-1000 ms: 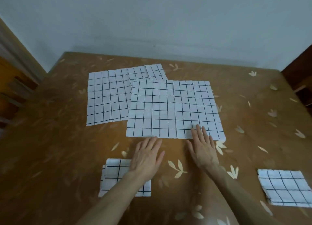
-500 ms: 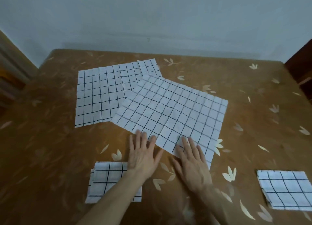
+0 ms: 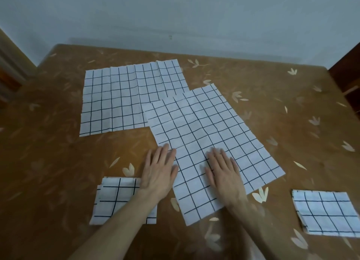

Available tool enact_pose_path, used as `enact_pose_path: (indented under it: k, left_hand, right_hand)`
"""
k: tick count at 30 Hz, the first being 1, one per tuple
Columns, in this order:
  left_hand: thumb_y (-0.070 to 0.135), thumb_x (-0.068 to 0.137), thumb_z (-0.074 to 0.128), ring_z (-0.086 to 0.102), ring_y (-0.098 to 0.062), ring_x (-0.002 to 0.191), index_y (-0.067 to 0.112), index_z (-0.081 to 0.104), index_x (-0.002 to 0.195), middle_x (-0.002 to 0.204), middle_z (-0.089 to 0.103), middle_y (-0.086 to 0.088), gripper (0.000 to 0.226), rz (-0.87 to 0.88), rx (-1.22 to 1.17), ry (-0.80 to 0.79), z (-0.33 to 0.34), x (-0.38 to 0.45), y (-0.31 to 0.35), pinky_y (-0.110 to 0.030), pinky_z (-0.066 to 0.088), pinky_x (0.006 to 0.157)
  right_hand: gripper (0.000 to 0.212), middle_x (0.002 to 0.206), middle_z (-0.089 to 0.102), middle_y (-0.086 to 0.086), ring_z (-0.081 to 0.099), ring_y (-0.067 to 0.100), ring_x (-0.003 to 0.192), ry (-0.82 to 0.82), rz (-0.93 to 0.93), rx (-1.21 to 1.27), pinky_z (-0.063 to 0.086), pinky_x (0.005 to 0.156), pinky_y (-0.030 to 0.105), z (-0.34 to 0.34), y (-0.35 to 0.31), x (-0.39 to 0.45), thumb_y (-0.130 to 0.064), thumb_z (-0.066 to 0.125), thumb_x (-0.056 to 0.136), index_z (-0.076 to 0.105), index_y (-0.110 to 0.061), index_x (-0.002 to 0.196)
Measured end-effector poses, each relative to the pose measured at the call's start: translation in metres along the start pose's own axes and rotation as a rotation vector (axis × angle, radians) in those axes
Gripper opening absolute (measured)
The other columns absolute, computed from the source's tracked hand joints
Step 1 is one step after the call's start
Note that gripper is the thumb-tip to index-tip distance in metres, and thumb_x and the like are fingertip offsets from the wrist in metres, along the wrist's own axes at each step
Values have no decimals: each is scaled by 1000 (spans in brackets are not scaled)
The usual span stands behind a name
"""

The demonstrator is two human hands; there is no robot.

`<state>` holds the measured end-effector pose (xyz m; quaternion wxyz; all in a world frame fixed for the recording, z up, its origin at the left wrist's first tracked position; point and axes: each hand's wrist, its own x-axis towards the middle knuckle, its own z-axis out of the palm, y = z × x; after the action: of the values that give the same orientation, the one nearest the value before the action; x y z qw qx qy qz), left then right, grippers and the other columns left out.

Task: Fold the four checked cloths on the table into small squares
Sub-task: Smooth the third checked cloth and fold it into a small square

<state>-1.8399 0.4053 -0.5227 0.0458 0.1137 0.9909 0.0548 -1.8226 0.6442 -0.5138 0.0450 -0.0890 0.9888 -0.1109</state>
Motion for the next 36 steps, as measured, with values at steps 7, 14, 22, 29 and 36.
enact_pose_path:
  k: [7,14,22,29,36]
  left_hand:
    - [48,103,10,9,-25,158,17,30,159,169,21,-8,67,-63,-14,-22,0,21,-12,-54,9,127]
    - [38,105,19,39,-30,145,15,45,152,157,44,-10,58,37,36,47,-2,41,-13,-55,32,118]
    - [18,98,64,56,-30,127,14,62,135,141,59,-8,38,78,-90,187,6,59,-9,-48,50,100]
    - [23,98,58,58,-24,114,17,71,117,122,66,1,23,106,-199,327,10,64,-15,-45,47,92]
    - [6,87,77,61,-23,90,14,70,91,95,66,2,12,140,-287,355,-5,65,-14,-39,48,81]
  right_hand:
    - [62,156,51,2,46,27,142,-39,-27,-40,46,110,45,0,-9,-13,-59,27,106,50,-22,150]
    - [48,146,58,-2,53,24,132,92,-12,105,45,103,46,-21,31,24,-43,36,107,55,-17,143]
    - [45,163,41,-2,32,22,154,14,-105,-20,21,124,43,-22,101,89,-32,47,108,46,-23,153]
    - [23,120,74,1,68,28,110,339,-284,-89,47,101,40,-12,113,83,-31,61,101,77,-17,111]
    - [16,101,69,-1,62,27,91,385,-399,-126,40,91,35,-37,113,83,-23,54,102,67,-16,99]
